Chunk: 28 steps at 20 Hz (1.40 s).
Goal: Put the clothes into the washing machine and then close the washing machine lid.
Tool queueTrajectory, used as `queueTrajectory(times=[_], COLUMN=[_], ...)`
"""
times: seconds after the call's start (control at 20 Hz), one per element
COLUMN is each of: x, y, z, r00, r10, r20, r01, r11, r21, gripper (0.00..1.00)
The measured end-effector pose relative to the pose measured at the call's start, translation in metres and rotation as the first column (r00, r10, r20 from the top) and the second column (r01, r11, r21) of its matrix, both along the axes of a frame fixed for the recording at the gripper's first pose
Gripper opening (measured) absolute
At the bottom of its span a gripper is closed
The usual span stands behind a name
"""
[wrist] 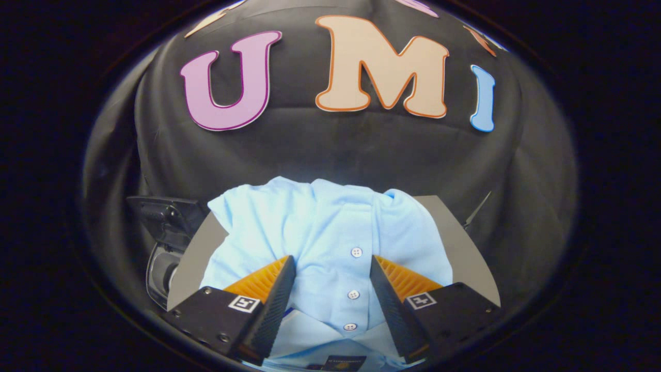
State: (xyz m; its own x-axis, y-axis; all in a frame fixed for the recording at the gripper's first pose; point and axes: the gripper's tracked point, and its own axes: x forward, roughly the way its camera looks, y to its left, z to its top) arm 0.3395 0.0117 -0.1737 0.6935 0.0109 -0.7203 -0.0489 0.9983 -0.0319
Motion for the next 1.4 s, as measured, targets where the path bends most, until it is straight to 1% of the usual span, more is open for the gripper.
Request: queueTrajectory(times=[0.15, 0.25, 0.4, 0.45, 0.5, 0.55, 0.6, 0.7, 0.8, 0.95, 1.0, 1.1, 1.25, 1.4], x=[0.001, 0.001, 0.002, 0.001, 0.000, 0.000, 0.000, 0.002, 0.002, 0.000, 0.000, 0.000, 0.002, 0.001], y=[0.004, 0.009, 0.007, 0.008, 0.009, 0.009, 0.010, 0.012, 0.012, 0.012, 0.012, 0.012, 0.013, 0.014], z=[-0.001, 0.000, 0.000, -0.001, -0.001, 0.000, 0.000, -0.001, 0.001, 0.001, 0.001, 0.002, 0.006, 0.004], r00=[1.000, 1.000, 0.999, 0.999, 0.999, 0.999, 0.999, 0.998, 0.998, 0.998, 0.998, 0.998, 0.997, 0.997], r10=[0.012, 0.022, 0.033, 0.036, 0.041, 0.046, 0.054, 0.063, 0.066, 0.066, 0.065, 0.063, 0.067, 0.067], r20=[-0.002, -0.003, -0.002, -0.004, -0.001, 0.000, 0.003, 0.004, 0.008, 0.014, 0.014, 0.021, 0.046, 0.033], r01=[-0.012, -0.022, -0.033, -0.036, -0.041, -0.046, -0.054, -0.063, -0.066, -0.066, -0.065, -0.063, -0.067, -0.067], r11=[1.000, 1.000, 0.999, 0.999, 0.999, 0.999, 0.999, 0.998, 0.998, 0.998, 0.998, 0.998, 0.998, 0.998], r21=[0.000, -0.004, -0.005, -0.007, -0.005, -0.005, -0.007, -0.014, -0.020, -0.014, -0.010, -0.007, -0.012, -0.011], gripper=[0.84, 0.72, 0.52, 0.50, 0.43, 0.39, 0.30, 0.20, 0.14, 0.08, 0.05, 0.02, 0.02, 0.02])
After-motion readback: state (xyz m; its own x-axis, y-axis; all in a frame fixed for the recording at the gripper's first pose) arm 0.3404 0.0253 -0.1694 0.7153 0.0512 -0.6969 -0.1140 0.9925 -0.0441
